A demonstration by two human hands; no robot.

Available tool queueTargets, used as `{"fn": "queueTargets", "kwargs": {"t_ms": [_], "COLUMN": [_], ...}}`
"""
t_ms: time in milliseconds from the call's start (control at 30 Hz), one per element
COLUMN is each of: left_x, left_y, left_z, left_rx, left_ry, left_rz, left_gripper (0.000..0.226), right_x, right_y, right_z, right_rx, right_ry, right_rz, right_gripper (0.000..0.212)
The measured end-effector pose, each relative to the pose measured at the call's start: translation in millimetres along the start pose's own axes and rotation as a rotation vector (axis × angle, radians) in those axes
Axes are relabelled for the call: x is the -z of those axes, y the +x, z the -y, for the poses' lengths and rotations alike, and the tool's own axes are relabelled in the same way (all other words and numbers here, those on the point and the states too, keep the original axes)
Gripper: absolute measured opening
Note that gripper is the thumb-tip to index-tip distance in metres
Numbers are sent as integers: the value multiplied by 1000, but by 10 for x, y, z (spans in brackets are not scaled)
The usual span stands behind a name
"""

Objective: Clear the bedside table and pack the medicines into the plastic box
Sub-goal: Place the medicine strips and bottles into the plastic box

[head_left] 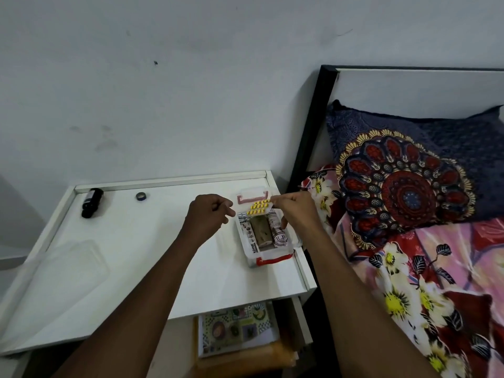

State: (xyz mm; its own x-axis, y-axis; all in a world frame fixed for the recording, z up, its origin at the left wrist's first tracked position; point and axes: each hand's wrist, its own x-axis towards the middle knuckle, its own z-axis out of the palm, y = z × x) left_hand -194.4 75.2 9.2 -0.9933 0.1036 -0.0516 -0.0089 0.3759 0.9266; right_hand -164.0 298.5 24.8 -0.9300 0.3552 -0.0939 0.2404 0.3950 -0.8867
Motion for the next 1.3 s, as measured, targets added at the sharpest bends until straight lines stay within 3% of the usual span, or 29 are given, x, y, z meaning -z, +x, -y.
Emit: {"fn": "queueTargets", "kwargs": {"t_ms": [233, 733, 933, 1067, 1167, 1300], "left_x": [-30, 39, 52, 53, 29, -2], "left_y": [-3, -7, -3, 8, 14, 19], "left_z": [81, 142, 165, 178, 183, 188], "left_rx": [12, -22, -33, -31, -60, -81], "left_ry": [41, 177, 188, 193, 210, 241], "left_rz": [14, 65, 65, 58, 49, 50], "left_gripper": [14, 16, 18, 18, 16, 17], "right_x": [-288, -604, -611, -469, -344, -408], "right_y": [0, 29, 6, 62, 104, 68], "right_z": [-10, 54, 20, 81, 103, 48], "right_rx": [49, 134, 110, 103, 127, 150], "right_ry": [-324, -663, -692, -580, -552, -519], "right_rz": [-158, -33, 11, 35, 17, 157], "right_gripper": [16, 16, 12, 9, 16, 20]}}
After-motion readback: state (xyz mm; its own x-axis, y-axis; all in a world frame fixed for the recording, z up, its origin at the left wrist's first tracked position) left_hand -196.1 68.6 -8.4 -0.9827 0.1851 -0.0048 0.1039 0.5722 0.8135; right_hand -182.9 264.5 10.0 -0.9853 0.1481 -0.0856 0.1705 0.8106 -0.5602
